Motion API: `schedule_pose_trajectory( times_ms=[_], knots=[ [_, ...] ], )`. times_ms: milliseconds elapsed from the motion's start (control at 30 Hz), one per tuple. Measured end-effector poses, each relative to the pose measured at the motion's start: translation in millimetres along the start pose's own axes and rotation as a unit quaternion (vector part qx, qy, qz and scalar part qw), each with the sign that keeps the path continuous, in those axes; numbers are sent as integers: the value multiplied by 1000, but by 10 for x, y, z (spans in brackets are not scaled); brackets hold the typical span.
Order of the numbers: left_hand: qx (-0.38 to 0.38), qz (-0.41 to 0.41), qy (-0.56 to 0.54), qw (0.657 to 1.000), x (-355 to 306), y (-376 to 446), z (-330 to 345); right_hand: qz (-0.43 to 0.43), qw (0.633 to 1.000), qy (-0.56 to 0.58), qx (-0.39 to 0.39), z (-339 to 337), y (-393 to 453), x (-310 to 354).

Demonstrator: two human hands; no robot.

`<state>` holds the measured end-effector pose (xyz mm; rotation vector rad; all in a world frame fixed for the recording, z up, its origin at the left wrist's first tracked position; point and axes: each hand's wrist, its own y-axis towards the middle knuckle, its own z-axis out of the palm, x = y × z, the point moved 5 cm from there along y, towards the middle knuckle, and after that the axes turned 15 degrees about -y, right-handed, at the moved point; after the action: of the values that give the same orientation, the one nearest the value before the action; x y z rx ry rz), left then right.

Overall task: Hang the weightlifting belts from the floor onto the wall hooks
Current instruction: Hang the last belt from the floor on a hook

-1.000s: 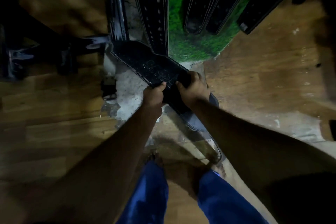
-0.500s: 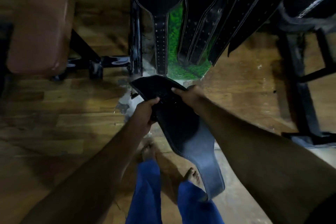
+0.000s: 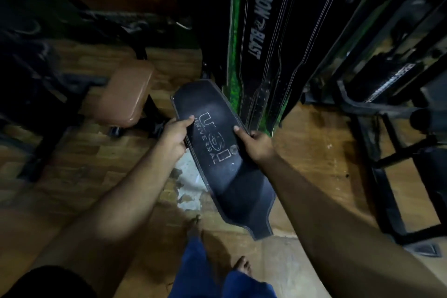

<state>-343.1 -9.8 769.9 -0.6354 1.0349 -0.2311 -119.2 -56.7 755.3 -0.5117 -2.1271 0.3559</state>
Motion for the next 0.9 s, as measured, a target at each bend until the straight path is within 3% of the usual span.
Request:
schedule_pose_trajectory(
  times_ms=[100,233,400,533,667,767,900],
  knots=[
    [49,67,-3,997,-262,-314,139,15,998,24,63,-133,-149,298],
    [128,107,38,985,-522,-755,257,-46,992,114,29,-366,-224,847],
    [190,94,130,969,-1048,-1028,349,-117,974,193,-6,-613,-544,1295],
    [210,169,50,962,-1727,-1210,740,-201,956,213,-2,-659,-770,1593],
    [227,209,21,951,-1989,-1239,844,-173,966,190,41,-697,-790,1807],
    [300,198,50,932,-1922,-1263,784,-167,950,254,76,-785,-836,2085],
    [359,179,98,911,-1903,-1237,671,-255,931,255,-57,-994,-923,2458]
  ],
)
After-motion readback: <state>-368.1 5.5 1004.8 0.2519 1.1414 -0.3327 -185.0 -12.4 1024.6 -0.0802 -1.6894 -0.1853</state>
